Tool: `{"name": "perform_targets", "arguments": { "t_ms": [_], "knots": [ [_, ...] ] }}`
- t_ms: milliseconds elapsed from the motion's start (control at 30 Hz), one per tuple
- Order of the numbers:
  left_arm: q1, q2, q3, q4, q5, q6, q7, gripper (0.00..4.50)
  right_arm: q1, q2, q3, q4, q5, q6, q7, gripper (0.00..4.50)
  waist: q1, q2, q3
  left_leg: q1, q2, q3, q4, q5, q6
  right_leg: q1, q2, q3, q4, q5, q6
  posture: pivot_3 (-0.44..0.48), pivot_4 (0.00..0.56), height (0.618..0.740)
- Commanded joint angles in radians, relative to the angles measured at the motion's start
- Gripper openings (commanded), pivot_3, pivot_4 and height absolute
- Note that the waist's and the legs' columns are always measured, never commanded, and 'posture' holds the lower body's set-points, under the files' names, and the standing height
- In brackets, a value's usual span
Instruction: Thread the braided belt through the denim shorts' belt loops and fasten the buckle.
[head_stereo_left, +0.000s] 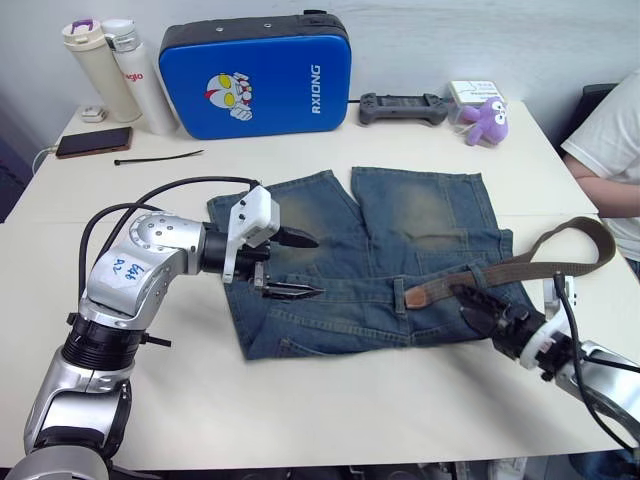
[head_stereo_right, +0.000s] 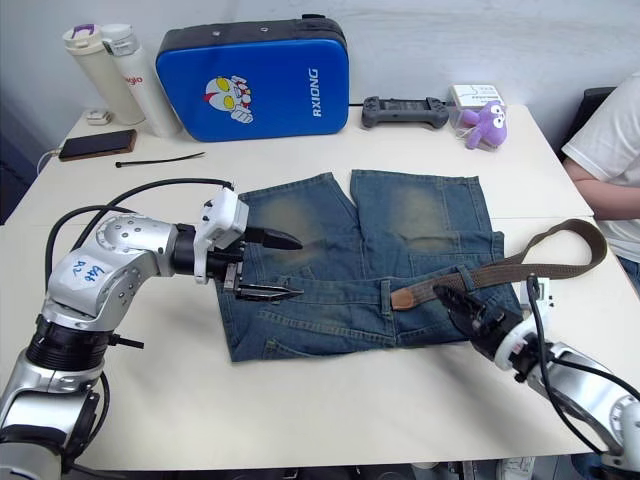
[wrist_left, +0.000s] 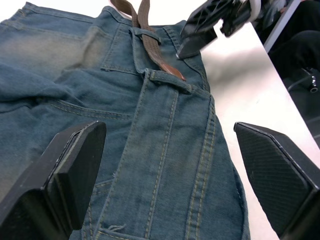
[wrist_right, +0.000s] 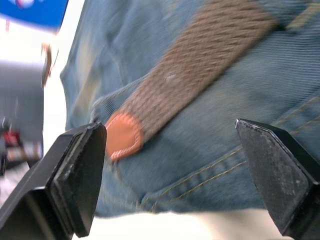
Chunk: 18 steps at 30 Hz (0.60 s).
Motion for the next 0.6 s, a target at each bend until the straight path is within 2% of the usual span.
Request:
{"name": "perform_targets", "arguments": {
  "t_ms": [33, 267, 600],
  "knots": [
    [0.000, 0.008, 0.025, -0.043, -0.007, -0.009, 0.010, 4.50, -0.054, 0.020, -0.002, 0.020, 0.034, -0.023, -0.064, 4.44, 0.003, 0.000, 0.000, 0.000, 0.000, 0.000, 0.000, 0.000, 0.000, 0.000, 0.000, 0.000, 0.000, 0.000, 0.000, 0.000, 0.150, 0.739],
    [-0.005, 0.018, 0.022, -0.045, -0.001, -0.006, 0.016, 4.50, -0.105, 0.036, 0.039, 0.076, 0.031, -0.030, -0.114, 4.44, 0.006, 0.000, 0.000, -0.001, 0.000, 0.000, 0.000, 0.000, 0.000, 0.000, 0.000, 0.000, 0.000, 0.000, 0.000, 0.000, 0.150, 0.739],
    [-0.013, 0.020, 0.023, -0.039, 0.000, -0.006, 0.021, 4.50, -0.100, 0.132, -0.014, 0.087, 0.017, -0.129, -0.100, 4.44, 0.003, -0.001, 0.000, 0.000, 0.000, 0.000, 0.000, -0.001, 0.002, 0.000, 0.000, 0.000, 0.000, 0.000, 0.000, 0.000, 0.150, 0.739]
  ]
}}
